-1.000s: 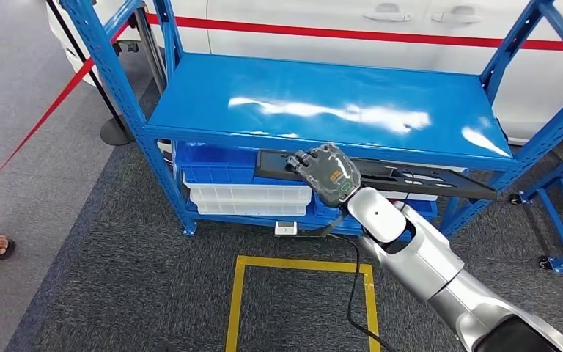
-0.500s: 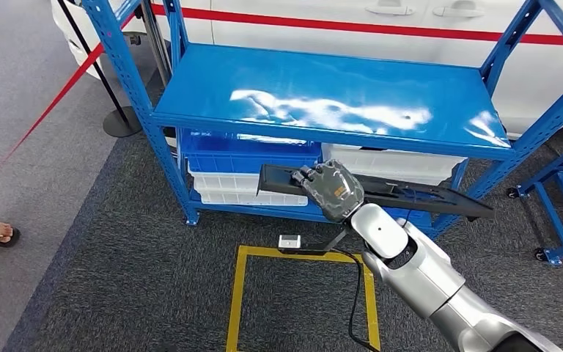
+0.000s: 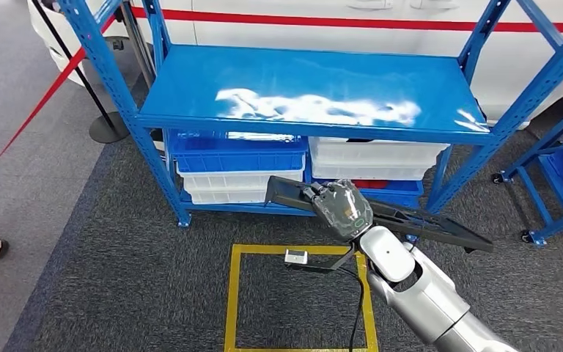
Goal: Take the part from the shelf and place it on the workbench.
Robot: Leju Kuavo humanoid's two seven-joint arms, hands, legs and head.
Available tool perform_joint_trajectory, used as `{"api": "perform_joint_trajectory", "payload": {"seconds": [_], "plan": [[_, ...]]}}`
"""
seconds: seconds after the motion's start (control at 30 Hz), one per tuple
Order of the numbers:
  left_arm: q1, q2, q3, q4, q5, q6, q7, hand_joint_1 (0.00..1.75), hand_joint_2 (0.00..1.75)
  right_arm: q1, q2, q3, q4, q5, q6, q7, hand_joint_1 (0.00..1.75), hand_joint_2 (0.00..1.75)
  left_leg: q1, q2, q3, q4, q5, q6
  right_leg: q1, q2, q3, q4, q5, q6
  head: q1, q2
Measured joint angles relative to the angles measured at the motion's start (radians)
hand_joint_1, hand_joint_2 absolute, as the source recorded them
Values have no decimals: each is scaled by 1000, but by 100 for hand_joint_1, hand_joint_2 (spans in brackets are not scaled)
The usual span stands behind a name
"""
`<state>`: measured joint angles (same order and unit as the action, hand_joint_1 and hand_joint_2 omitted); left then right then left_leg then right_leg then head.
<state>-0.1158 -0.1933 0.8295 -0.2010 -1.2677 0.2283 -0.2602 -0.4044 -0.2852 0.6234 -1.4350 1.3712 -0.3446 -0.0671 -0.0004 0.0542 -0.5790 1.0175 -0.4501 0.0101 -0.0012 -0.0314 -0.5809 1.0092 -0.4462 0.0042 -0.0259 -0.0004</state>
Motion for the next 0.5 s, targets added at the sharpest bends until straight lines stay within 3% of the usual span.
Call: {"api": "perform_joint_trajectory", "payload": {"seconds": [0.07, 0.17, 0.2, 0.23, 0.27, 0.37, 0.43, 0.5], "plan": [[0, 0, 0, 0, -1, 1, 0, 0, 175, 13, 2, -13, -7, 2, -3, 0, 175, 175, 2, -14, -14, 36, -29, -11, -7, 13, 1, -9, 9, -11, 0, 0], [1, 1, -1, 0, -1, 3, 0, 0, 175, 23, 5, -29, -14, 2, -5, 0, 175, 175, 5, -42, -93, 225, -130, -21, -10, 31, -4, -12, 16, -19, 0, 0], [2, 1, -1, 0, -1, 3, 0, 0, 175, 27, 5, -32, -15, 2, -5, 0, 175, 175, 6, -44, -116, 279, -148, -23, -10, 39, -6, -11, 17, -20, 0, 0], [2, 1, -1, 0, -1, 3, 0, 0, 175, 32, 5, -35, -15, 2, -5, 0, 175, 175, 7, -44, -123, 298, -145, -24, -11, 48, -7, -9, 17, -19, 0, 0], [3, 1, -1, 0, -1, 3, 0, 0, 175, 36, 6, -37, -15, 2, -5, 0, 175, 175, 8, -45, -109, 274, -123, -25, -11, 57, -8, -6, 17, -18, 0, 0], [1, 2, -1, 0, -1, 4, 0, 0, 175, 40, 8, -46, -19, 4, -6, 0, 175, 175, 15, -73, -9, 73, -35, -21, -12, 83, -13, 9, 13, -8, 0, 0], [-1, 2, -1, 0, -1, 5, 1, 0, 175, 40, 9, -55, -26, 4, -8, 0, 175, 175, 15, -95, 17, 17, -27, -14, -11, 98, -24, 17, 14, 5, 0, 0], [-4, 2, -2, 0, -1, 5, 2, 0, 175, 45, 9, -65, -33, 4, -10, 0, 175, 175, 13, -88, 14, 16, -24, -2, -13, 110, -31, 16, 19, 18, 0, 0]]}}
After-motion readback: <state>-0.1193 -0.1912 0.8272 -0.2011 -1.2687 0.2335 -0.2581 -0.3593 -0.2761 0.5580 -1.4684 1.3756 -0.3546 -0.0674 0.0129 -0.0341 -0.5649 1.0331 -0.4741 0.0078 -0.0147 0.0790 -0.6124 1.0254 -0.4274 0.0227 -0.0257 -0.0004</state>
